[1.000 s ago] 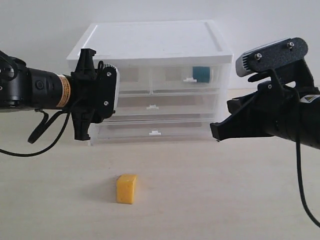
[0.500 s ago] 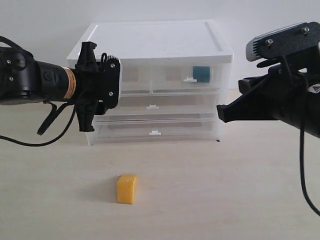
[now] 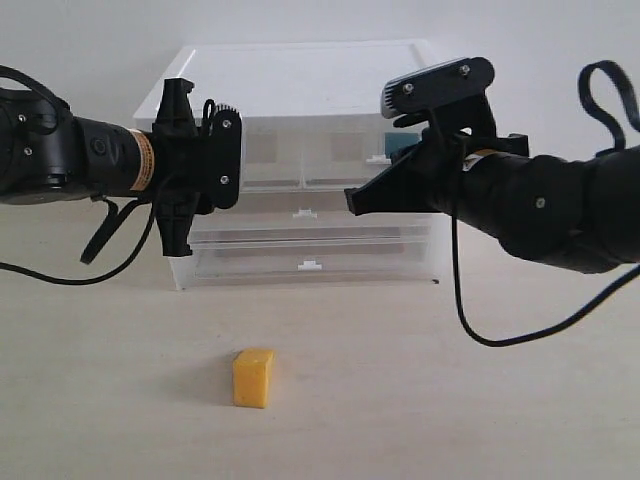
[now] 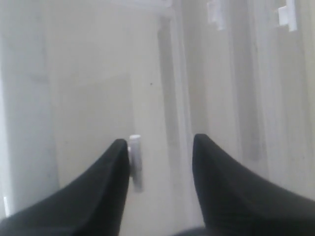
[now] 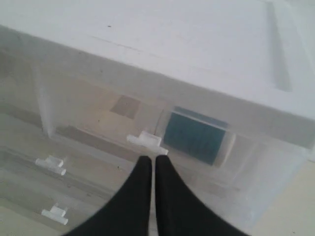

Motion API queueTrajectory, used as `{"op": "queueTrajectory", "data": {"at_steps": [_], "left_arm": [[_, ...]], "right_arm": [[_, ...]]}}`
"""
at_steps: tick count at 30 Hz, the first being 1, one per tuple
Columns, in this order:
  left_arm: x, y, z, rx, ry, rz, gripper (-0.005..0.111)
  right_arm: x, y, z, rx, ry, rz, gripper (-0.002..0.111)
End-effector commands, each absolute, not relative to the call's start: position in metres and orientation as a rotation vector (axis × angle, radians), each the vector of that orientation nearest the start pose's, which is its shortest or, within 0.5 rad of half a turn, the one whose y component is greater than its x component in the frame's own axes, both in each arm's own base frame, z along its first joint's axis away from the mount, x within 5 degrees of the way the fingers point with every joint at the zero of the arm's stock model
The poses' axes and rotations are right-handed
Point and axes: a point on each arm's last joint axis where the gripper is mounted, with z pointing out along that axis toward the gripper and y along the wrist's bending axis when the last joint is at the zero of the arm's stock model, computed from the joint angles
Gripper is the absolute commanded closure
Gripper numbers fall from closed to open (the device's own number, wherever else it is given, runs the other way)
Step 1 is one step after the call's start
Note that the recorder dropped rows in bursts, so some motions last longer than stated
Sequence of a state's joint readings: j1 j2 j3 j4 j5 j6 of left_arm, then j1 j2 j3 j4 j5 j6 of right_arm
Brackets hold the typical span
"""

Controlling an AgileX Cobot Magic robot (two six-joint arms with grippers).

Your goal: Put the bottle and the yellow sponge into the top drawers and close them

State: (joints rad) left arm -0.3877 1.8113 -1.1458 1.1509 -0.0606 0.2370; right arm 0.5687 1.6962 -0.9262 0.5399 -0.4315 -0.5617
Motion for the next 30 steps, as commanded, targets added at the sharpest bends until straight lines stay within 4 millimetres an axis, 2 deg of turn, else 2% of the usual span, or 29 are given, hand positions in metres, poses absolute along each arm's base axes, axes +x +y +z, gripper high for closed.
{"op": "queueTrajectory", "data": {"at_steps": [1, 3, 8, 9, 17, 24, 30], "left_arm": [[0.375, -0.156, 0.219, 1.705, 1.368, 0.540, 0.070], [0.375, -0.156, 0.219, 1.718, 1.357, 0.551, 0.072], [0.375, -0.154, 0.218, 1.729, 1.371, 0.576, 0.101], [0.375, -0.153, 0.218, 1.734, 1.374, 0.585, 0.103], [0.374, -0.152, 0.216, 1.746, 1.410, 0.621, 0.103], [0.363, -0.169, 0.213, 1.821, 1.411, 0.686, 0.103], [0.355, -0.177, 0.220, 1.824, 1.419, 0.719, 0.103]], "right_arm": [[0.330, 0.186, 0.227, -0.443, 1.797, 0.123, 0.108], [0.331, 0.186, 0.226, -0.443, 1.793, 0.117, 0.108], [0.331, 0.186, 0.226, -0.444, 1.790, 0.114, 0.108], [0.331, 0.186, 0.226, -0.448, 1.789, 0.111, 0.108], [0.331, 0.186, 0.227, -0.445, 1.777, 0.104, 0.108], [0.331, 0.186, 0.227, -0.444, 1.775, 0.103, 0.108], [0.332, 0.185, 0.228, -0.435, 1.762, 0.098, 0.108]]}}
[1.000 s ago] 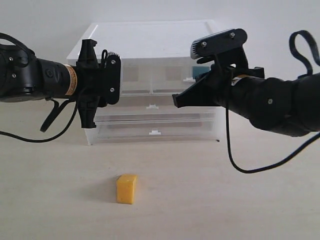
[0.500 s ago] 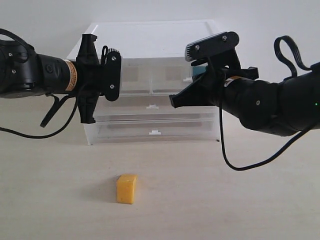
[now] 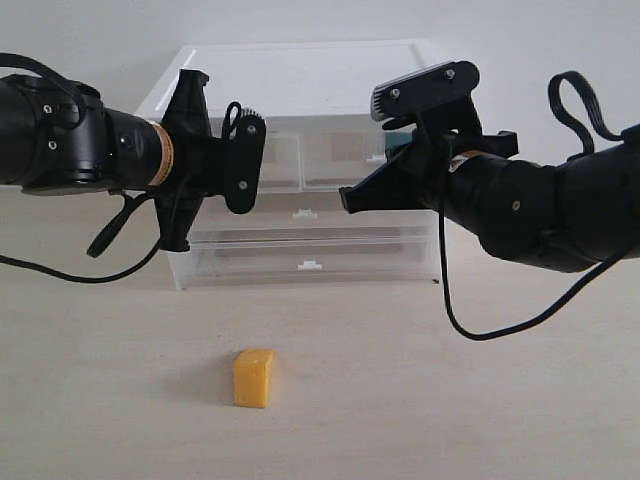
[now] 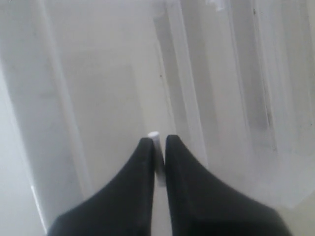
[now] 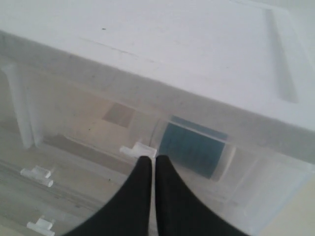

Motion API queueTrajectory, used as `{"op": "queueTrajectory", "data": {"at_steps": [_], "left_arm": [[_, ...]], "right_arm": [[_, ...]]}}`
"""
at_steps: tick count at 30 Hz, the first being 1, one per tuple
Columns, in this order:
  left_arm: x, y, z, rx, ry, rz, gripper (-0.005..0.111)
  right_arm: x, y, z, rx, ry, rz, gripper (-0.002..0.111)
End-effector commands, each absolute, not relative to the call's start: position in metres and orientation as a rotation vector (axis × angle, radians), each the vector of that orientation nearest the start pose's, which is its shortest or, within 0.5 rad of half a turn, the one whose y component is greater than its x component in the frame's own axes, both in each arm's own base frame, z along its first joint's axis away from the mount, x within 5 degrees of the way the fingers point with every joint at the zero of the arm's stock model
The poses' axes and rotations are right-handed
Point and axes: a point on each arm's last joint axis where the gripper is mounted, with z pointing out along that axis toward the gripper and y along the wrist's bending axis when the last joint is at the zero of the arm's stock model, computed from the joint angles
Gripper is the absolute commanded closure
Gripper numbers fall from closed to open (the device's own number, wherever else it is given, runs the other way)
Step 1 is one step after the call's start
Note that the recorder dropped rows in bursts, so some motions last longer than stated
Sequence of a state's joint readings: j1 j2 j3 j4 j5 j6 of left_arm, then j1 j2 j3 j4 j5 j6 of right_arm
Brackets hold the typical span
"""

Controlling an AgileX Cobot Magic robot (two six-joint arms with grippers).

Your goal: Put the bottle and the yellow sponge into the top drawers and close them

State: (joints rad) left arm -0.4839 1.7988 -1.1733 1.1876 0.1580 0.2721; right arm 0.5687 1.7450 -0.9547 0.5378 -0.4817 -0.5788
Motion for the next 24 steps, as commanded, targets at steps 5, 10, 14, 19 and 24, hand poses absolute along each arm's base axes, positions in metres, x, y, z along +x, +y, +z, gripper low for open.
{"op": "queueTrajectory", "data": {"at_steps": [5, 10, 14, 19, 24], "left_arm": [[0.349, -0.174, 0.226, 1.765, 1.463, 0.697, 0.103], [0.337, -0.168, 0.223, 1.784, 1.469, 0.685, 0.103], [0.330, -0.165, 0.222, 1.789, 1.472, 0.672, 0.103], [0.323, -0.166, 0.227, 1.725, 1.480, 0.595, 0.103], [0.309, -0.174, 0.230, 1.732, 1.470, 0.576, 0.103]], "right_arm": [[0.334, 0.184, 0.230, -0.413, 1.730, 0.082, 0.108], [0.342, 0.178, 0.219, -0.390, 1.754, 0.059, 0.108], [0.347, 0.170, 0.215, -0.377, 1.783, 0.048, 0.108], [0.348, 0.166, 0.215, -0.368, 1.784, 0.042, 0.108], [0.349, 0.166, 0.215, -0.361, 1.778, 0.045, 0.108]]}}
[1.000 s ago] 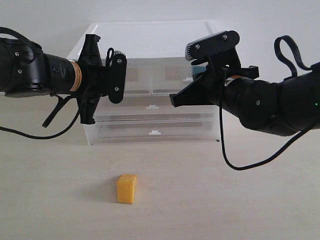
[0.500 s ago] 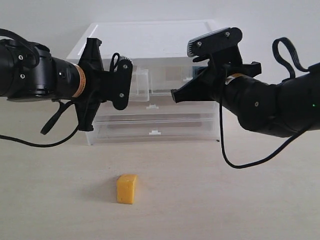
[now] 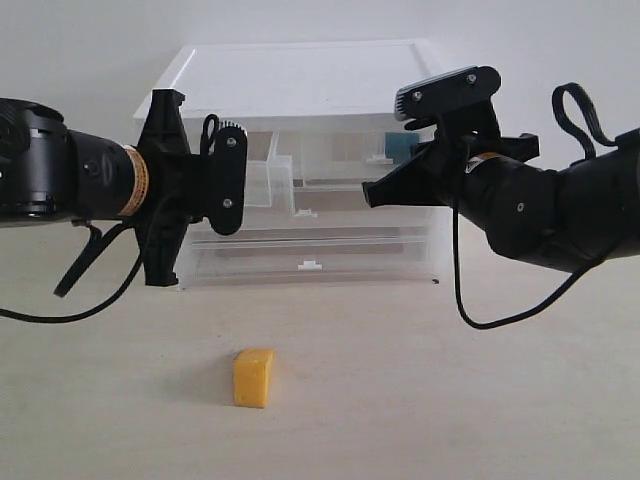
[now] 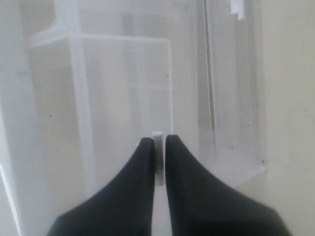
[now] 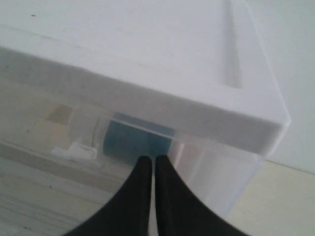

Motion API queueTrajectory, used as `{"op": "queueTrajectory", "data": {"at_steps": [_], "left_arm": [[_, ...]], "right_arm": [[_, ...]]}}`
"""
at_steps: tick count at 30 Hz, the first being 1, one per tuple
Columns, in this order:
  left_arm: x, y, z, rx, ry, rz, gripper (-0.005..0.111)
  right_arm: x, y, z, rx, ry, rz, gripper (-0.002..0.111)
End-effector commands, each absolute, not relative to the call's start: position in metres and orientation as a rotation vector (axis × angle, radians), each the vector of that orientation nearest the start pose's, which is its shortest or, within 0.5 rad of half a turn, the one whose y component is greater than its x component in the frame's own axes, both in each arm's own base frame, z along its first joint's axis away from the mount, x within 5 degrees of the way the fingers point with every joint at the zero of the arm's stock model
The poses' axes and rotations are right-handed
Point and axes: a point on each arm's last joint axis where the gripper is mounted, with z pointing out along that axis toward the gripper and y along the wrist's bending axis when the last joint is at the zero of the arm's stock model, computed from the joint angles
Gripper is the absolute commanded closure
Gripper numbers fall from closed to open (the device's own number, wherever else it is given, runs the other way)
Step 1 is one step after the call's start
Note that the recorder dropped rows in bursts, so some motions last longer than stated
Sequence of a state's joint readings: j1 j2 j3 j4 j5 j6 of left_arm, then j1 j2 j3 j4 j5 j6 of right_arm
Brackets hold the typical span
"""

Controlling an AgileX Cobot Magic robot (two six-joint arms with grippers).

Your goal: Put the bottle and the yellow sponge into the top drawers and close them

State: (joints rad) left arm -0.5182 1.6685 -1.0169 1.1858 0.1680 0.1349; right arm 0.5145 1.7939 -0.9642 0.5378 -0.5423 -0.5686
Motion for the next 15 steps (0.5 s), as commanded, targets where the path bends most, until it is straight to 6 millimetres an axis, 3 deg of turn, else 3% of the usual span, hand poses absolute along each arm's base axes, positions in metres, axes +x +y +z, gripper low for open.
{"op": "queueTrajectory", "data": {"at_steps": [1, 15], "left_arm": [[0.305, -0.177, 0.230, 1.741, 1.458, 0.570, 0.103], [0.288, -0.187, 0.242, 1.713, 1.487, 0.622, 0.103]], "right_arm": [[0.349, 0.166, 0.215, -0.361, 1.777, 0.045, 0.108], [0.348, 0.166, 0.215, -0.362, 1.784, 0.049, 0.108]]}}
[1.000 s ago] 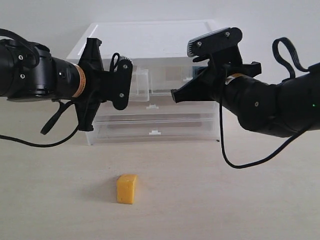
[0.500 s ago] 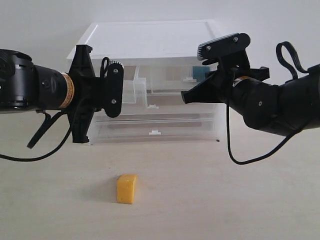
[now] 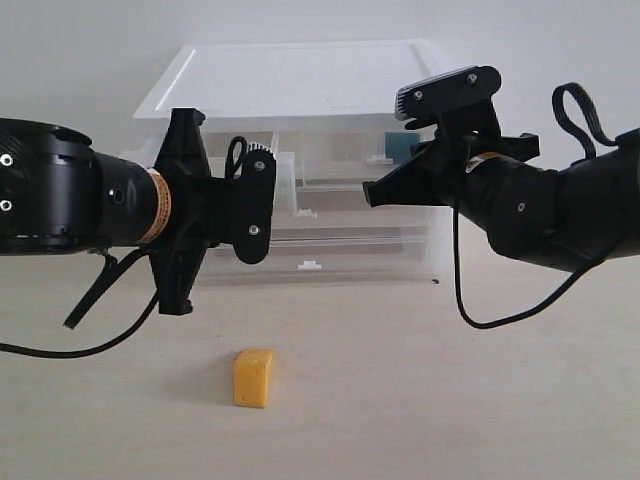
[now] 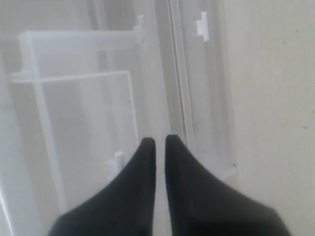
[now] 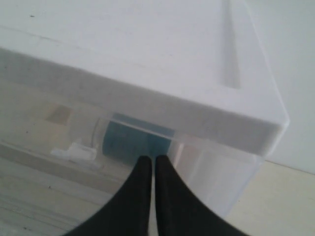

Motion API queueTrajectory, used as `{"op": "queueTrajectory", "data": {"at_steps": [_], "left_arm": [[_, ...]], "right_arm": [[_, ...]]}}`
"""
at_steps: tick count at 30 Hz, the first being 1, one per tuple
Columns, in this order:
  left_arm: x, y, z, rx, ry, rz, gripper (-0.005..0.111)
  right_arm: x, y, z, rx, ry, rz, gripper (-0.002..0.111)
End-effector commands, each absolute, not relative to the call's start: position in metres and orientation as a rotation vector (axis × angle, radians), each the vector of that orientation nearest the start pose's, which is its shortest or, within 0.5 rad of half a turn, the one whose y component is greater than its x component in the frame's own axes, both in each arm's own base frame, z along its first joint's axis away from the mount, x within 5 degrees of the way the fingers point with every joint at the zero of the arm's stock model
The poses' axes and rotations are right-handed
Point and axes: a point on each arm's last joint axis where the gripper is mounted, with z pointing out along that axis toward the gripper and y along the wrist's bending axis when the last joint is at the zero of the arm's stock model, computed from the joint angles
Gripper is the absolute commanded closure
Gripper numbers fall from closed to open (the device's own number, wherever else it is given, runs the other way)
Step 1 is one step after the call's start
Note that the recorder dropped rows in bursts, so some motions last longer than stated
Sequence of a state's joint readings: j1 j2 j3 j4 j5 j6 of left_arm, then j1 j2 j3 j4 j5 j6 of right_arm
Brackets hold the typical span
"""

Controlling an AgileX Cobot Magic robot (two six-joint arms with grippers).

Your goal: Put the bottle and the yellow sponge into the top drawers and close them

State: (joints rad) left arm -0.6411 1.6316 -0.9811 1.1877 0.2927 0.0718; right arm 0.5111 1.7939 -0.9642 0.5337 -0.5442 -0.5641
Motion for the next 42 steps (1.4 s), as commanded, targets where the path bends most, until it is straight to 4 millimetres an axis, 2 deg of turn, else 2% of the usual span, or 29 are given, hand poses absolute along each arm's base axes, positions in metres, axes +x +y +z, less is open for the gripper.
{"op": "queueTrajectory", "data": {"at_steps": [1, 3, 5, 9, 10, 12, 16, 19, 35, 42], "left_arm": [[0.288, -0.186, 0.244, 1.697, 1.498, 0.622, 0.103], [0.288, -0.182, 0.244, 1.687, 1.528, 0.652, 0.100], [0.288, -0.181, 0.244, 1.686, 1.540, 0.669, 0.088], [0.288, -0.182, 0.244, 1.687, 1.532, 0.658, 0.050], [0.289, -0.182, 0.243, 1.692, 1.527, 0.658, 0.045], [0.290, -0.181, 0.242, 1.700, 1.524, 0.670, 0.047], [0.296, -0.177, 0.235, 1.718, 1.531, 0.691, 0.066], [0.299, -0.175, 0.230, 1.726, 1.544, 0.696, 0.072], [0.306, -0.173, 0.227, 1.776, 1.460, 0.703, 0.073], [0.310, -0.173, 0.232, 1.716, 1.433, 0.718, 0.073]], "right_arm": [[0.348, 0.166, 0.215, -0.361, 1.783, 0.049, 0.108], [0.349, 0.166, 0.215, -0.359, 1.779, 0.047, 0.108], [0.349, 0.166, 0.215, -0.359, 1.779, 0.047, 0.108], [0.349, 0.166, 0.215, -0.359, 1.779, 0.047, 0.108], [0.349, 0.166, 0.215, -0.359, 1.779, 0.047, 0.108], [0.349, 0.166, 0.215, -0.359, 1.779, 0.047, 0.108], [0.349, 0.166, 0.215, -0.359, 1.779, 0.047, 0.108], [0.349, 0.166, 0.215, -0.359, 1.779, 0.047, 0.108], [0.349, 0.167, 0.216, -0.374, 1.768, 0.042, 0.108], [0.349, 0.167, 0.216, -0.378, 1.770, 0.043, 0.108]]}}
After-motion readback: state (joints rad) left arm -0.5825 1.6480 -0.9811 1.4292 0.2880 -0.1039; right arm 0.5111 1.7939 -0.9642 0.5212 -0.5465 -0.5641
